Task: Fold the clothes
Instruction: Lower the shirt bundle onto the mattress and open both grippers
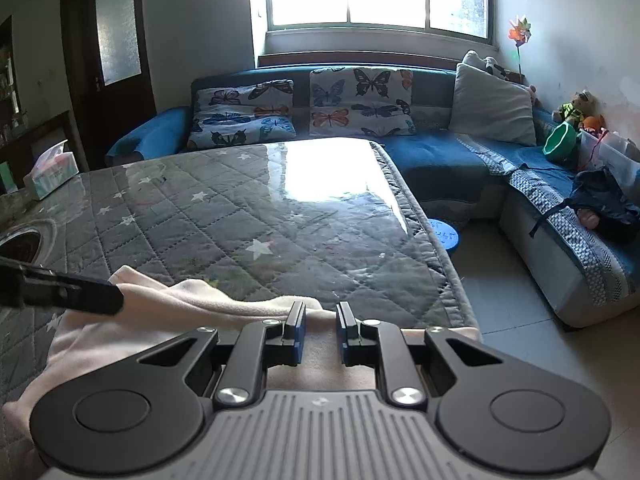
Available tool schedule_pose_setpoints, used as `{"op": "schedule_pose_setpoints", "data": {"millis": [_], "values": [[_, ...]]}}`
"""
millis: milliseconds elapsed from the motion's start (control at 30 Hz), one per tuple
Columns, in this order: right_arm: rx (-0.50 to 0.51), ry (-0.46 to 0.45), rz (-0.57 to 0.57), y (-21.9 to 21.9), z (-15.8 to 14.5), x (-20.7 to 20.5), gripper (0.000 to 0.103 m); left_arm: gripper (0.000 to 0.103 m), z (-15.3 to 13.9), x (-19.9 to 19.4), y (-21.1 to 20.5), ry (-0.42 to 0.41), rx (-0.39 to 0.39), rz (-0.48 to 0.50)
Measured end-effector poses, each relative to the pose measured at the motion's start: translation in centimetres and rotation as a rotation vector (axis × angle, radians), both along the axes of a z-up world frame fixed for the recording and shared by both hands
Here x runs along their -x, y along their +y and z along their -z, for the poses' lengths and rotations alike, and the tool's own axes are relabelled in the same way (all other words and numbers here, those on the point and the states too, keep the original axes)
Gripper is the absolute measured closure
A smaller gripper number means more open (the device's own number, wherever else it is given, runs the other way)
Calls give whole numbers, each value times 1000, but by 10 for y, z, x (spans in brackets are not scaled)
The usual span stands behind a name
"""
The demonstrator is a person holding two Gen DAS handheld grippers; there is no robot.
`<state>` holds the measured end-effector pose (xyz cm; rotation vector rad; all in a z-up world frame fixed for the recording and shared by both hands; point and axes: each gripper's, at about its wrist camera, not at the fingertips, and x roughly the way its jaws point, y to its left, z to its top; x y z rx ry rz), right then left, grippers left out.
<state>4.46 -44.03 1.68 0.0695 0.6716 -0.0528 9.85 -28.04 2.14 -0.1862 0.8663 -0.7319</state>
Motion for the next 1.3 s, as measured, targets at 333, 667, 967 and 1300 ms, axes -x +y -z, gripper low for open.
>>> {"op": "schedule_pose_setpoints", "data": {"millis": [333, 667, 967, 1300], "values": [[4, -27, -5, 0, -4, 7, 87, 75, 16, -9, -5, 31, -24, -10], [4, -17, -77, 24, 0, 28, 86, 75, 15, -10, -8, 33, -33, -18], [11, -27, -68, 27, -1, 52, 81, 74, 13, -7, -11, 20, -54, -25], [27, -41, -36, 19, -3, 103, 68, 72, -9, 25, -4, -41, -11, 19]]}}
